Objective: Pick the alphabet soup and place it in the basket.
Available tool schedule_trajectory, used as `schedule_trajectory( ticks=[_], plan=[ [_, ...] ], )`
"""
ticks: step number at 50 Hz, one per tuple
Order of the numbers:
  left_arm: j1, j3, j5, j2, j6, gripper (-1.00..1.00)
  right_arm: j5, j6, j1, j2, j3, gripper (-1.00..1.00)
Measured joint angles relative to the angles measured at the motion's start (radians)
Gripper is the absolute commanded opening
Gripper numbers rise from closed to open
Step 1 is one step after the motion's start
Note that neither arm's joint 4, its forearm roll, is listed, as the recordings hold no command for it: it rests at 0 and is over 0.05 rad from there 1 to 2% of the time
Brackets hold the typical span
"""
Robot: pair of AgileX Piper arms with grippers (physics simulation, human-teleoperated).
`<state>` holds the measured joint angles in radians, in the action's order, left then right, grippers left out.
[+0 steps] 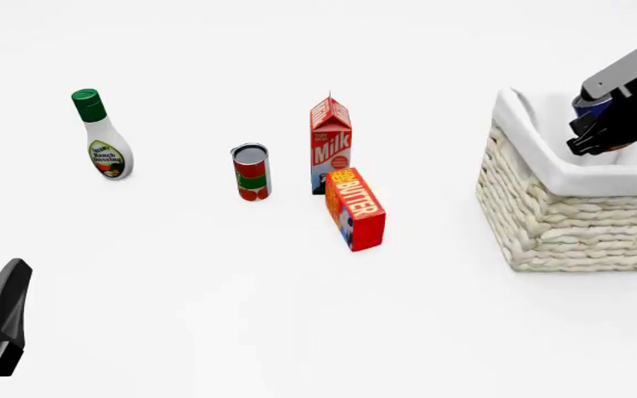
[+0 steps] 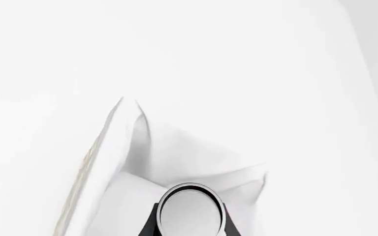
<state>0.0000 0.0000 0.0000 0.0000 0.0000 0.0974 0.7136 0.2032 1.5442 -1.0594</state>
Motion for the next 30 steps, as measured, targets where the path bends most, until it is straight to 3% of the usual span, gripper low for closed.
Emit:
schedule_trajectory(
  ticks=[30],
  plan=[
    [0.000, 0.000, 0.000, 0.000, 0.000, 1.00, -0.027, -0.002, 0.001, 0.080, -0.028, -1.00]
  ],
)
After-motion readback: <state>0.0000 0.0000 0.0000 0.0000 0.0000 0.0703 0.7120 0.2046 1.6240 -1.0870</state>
